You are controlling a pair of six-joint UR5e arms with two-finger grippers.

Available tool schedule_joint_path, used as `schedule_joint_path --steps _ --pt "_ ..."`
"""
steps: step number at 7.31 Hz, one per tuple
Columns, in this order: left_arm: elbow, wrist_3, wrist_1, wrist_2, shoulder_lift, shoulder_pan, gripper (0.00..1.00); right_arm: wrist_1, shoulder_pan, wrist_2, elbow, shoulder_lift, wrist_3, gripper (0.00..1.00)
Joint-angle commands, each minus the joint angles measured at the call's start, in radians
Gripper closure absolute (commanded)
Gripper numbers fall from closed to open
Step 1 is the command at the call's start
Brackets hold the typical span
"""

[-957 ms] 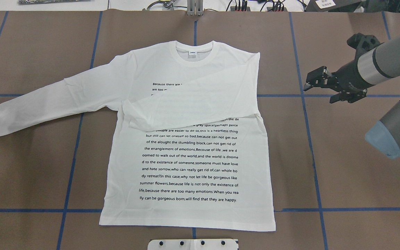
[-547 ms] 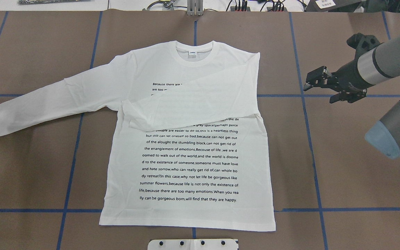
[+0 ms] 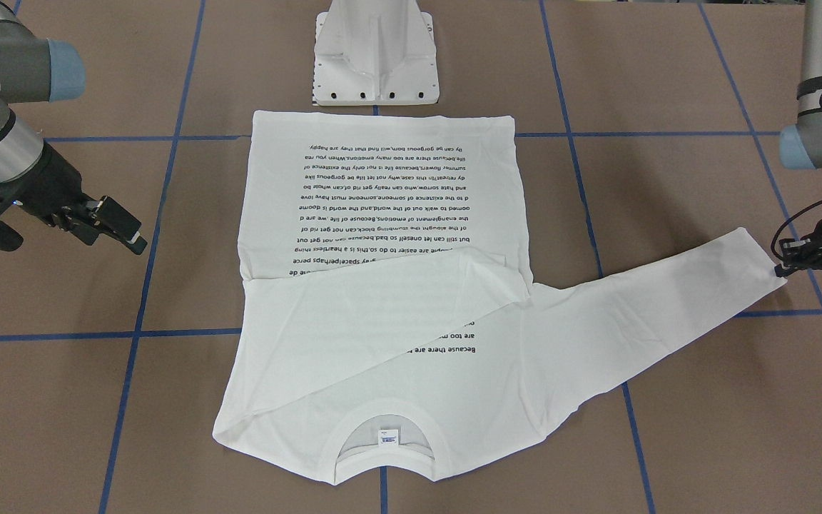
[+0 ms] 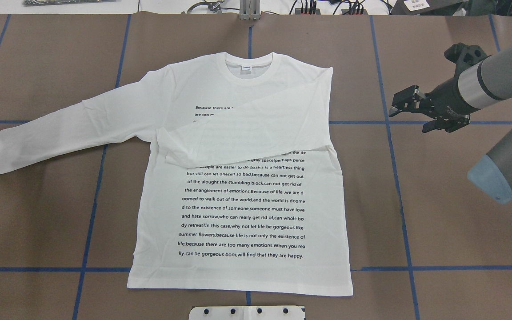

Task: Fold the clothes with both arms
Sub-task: 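Release the sleeve and withdraw the right gripper beside the shirt, then grasp the other sleeve cuff with the left gripper and lift it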

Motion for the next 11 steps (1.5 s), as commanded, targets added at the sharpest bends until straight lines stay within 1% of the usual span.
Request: schedule_joint_path --steps 1,2,3,4,5,6,7,8,9,10,11 --pt "-0.106 -0.048 0.017 -0.06 0.002 -0.003 1.0 -0.001 0.004 0.009 0.009 -0.003 0.0 0.01" --pt "-0.179 -0.202 0.013 -0.101 -0.012 0.0 1.0 -0.001 0.01 0.03 0.011 -0.01 -0.002 0.01" --pt "-0.28 -0.331 0.016 -0.129 -0.015 0.0 1.0 -0.001 0.025 0.05 0.009 -0.016 -0.014 0.01" --pt "-0.371 -0.462 0.016 -0.152 -0.019 0.007 1.0 0.0 0.037 0.052 0.009 -0.039 -0.046 0.0" --pt "-0.47 -0.609 0.014 -0.157 -0.038 0.056 1.0 0.001 0.057 0.059 0.009 -0.058 -0.089 0.01" --pt "-0.514 -0.774 0.014 -0.146 -0.124 0.148 1.0 0.004 0.072 0.097 0.008 -0.064 -0.092 0.0" --pt "-0.508 -0.995 0.016 -0.079 -0.239 0.259 1.0 0.002 0.079 0.101 0.006 -0.067 -0.106 0.0" --pt "-0.495 -1.171 0.019 0.089 -0.345 0.381 1.0 0.004 0.085 0.099 0.003 -0.073 -0.11 0.0" --pt "-0.491 -1.278 0.022 0.19 -0.407 0.432 1.0 0.004 0.089 0.099 0.0 -0.079 -0.127 0.0" --pt "-0.458 -1.315 0.045 0.202 -0.505 0.448 1.0 0.004 0.096 0.101 0.001 -0.088 -0.133 0.0" --pt "-0.33 -1.336 0.05 0.225 -0.658 0.455 1.0 0.004 0.096 0.099 0.001 -0.095 -0.146 0.0"
